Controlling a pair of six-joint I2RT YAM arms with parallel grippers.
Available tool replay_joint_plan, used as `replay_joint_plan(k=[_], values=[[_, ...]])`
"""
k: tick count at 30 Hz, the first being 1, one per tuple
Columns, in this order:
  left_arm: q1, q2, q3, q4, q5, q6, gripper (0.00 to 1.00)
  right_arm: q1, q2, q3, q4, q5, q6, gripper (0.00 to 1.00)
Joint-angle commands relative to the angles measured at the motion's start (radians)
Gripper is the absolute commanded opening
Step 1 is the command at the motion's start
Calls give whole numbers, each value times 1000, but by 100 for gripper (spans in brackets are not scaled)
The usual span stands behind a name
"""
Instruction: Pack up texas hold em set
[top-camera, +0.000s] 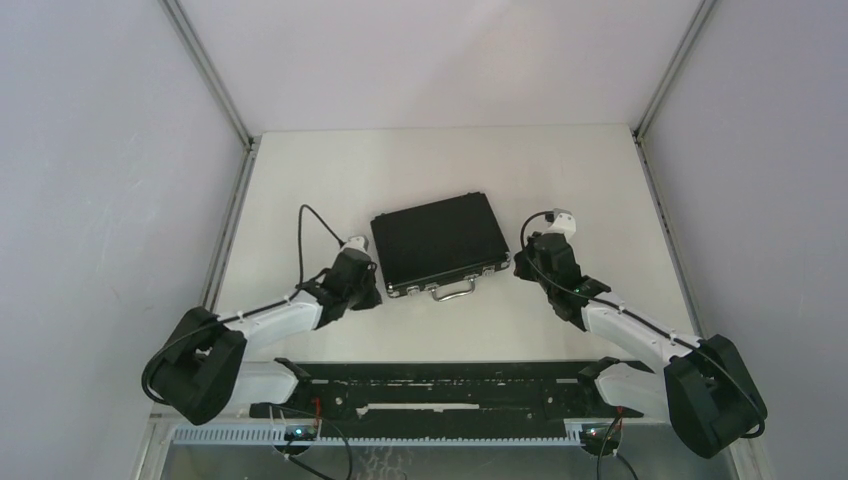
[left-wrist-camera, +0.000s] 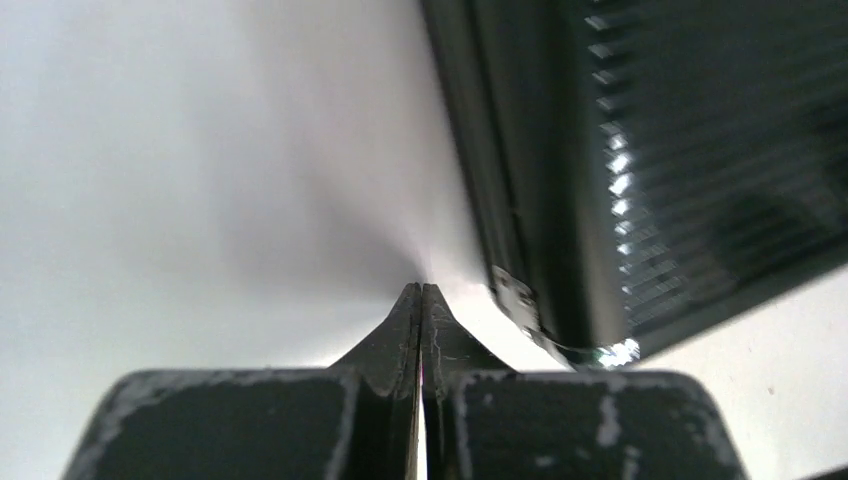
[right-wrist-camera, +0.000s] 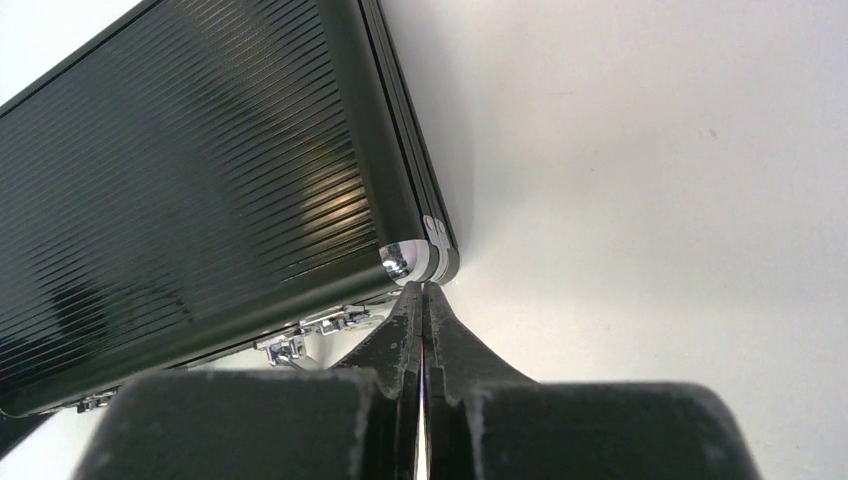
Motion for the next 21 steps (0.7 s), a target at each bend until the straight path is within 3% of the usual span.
replay_joint_plan(k=[1, 5, 9, 11, 13, 16, 17, 18, 21], values=[[59, -15, 101, -47, -53, 14, 0, -3, -4, 18, 44, -20, -9, 0], [100, 16, 199, -83, -25, 49, 0, -3, -7, 18, 33, -27, -7, 0], [101, -13, 204, -89, 9, 58, 1, -4, -39, 14, 8, -33, -8, 0], [101, -47, 176, -92, -18, 52, 7, -2, -51, 2, 7, -15, 4, 0], [102, -95, 146, -106, -98, 34, 23, -3, -62, -14, 14, 5, 15, 18], [109, -194, 124, -163, -255, 18, 70, -2, -83, -30, 20, 32, 26, 67], [116, -232, 128, -192, -291, 18, 89, -4, -91, -34, 19, 35, 24, 79], [119, -266, 132, -215, -326, 19, 99, -4, -99, -37, 15, 38, 21, 86], [119, -363, 101, -199, -377, 11, 100, -4, -122, -38, -2, 65, 7, 93]])
